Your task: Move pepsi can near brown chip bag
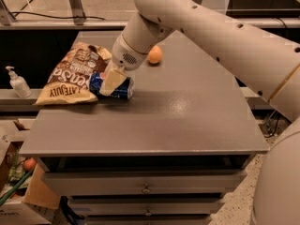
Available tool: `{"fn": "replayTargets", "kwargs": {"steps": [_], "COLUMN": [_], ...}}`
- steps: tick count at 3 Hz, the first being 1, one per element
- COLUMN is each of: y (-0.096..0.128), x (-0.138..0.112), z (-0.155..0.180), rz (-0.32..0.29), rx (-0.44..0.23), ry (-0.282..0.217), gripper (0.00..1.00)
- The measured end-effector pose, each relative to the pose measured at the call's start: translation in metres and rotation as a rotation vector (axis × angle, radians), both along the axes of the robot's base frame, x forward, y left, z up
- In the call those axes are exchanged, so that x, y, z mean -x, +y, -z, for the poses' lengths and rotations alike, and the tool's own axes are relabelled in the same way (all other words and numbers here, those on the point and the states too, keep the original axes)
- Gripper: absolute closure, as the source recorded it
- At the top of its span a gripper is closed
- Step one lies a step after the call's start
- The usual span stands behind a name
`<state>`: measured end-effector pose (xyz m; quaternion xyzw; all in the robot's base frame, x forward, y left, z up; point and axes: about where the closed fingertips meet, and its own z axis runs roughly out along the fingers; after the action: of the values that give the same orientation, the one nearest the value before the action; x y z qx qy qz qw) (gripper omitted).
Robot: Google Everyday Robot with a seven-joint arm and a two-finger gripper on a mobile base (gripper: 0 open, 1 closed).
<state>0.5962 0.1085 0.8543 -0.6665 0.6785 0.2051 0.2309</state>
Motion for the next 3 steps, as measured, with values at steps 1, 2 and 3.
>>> {"fn": "replayTargets", "kwargs": {"steps": [1, 2, 3], "y": [-0.0021, -0.0029, -0.0092], "x": [-0.0016, -0.0019, -0.0053], "z": [-0.0021, -0.0034, -0.0075], "rz": [0.004, 0.005, 0.017], "rx": [-0.005, -0.009, -0.018], "ry": [0.001, 0.002, 0.002], "gripper": [0.0, 0.0, 0.0]}}
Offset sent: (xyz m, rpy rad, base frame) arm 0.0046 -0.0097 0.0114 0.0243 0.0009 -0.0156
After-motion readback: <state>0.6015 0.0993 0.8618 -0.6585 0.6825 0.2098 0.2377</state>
